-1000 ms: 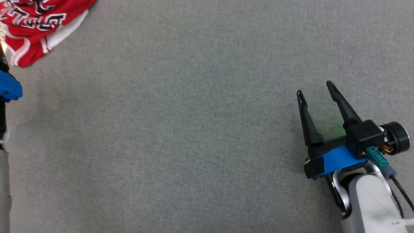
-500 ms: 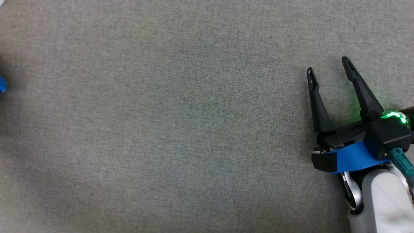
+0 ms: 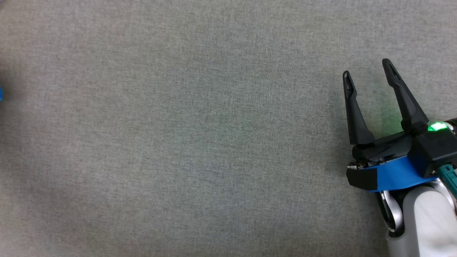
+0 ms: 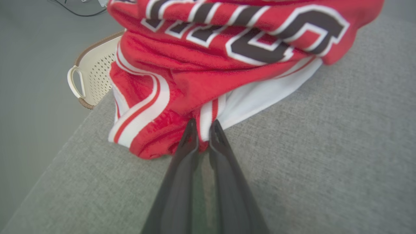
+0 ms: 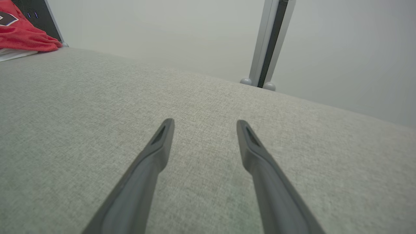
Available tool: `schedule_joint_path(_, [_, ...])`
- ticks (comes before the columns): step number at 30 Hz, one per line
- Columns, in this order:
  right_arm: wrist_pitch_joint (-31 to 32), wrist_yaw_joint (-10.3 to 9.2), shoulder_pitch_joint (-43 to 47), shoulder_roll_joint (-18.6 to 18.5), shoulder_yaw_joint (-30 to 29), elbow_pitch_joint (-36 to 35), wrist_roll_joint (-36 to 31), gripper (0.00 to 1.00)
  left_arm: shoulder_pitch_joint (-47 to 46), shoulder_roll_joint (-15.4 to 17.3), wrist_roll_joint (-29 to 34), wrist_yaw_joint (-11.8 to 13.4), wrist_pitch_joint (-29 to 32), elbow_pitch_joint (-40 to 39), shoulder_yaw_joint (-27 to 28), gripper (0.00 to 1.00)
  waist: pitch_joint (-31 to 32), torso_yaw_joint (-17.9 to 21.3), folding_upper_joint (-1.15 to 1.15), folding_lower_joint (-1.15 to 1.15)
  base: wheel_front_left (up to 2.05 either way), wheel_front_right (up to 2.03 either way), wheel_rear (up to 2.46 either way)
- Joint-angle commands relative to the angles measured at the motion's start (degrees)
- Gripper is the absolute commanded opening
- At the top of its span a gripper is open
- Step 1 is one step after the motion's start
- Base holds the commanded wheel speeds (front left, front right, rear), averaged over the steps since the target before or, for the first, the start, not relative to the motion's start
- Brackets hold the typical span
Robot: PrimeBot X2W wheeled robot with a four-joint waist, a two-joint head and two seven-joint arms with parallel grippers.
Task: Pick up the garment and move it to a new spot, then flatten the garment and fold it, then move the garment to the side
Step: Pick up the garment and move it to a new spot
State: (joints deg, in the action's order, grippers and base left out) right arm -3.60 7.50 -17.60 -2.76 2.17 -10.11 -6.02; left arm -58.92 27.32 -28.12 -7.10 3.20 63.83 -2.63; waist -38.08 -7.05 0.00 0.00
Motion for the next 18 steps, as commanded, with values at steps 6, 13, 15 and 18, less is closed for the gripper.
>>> schedule_joint_path(6, [-2.1,-0.01,-0.6,-0.2,-0.3,2.5,1.5,1.00,-0.7,2.7,1.7,-0.3,-5.0,1.1,-1.8,0.00,4.2,0.5,0.00,0.00,0.00,0.00,0.00])
schedule_joint_path(13, [-4.8,-0.01,0.9,-0.2,-1.0,7.7,4.3,1.00,-2.2,4.9,4.6,-0.4,-8.7,-1.6,-6.7,0.00,13.1,1.9,0.00,0.00,0.00,0.00,0.00])
schedule_joint_path(15, [-5.6,-0.01,1.7,-0.2,-1.4,9.5,5.3,1.00,-2.6,5.1,5.1,-0.4,-8.9,-3.5,-8.8,0.00,16.2,2.7,0.00,0.00,0.00,0.00,0.00])
schedule_joint_path(18, [-7.0,-0.01,3.0,-0.2,-2.0,12.4,6.9,1.00,-2.9,5.7,5.5,-0.4,-8.7,-7.3,-12.5,0.00,20.9,4.1,0.00,0.00,0.00,0.00,0.00])
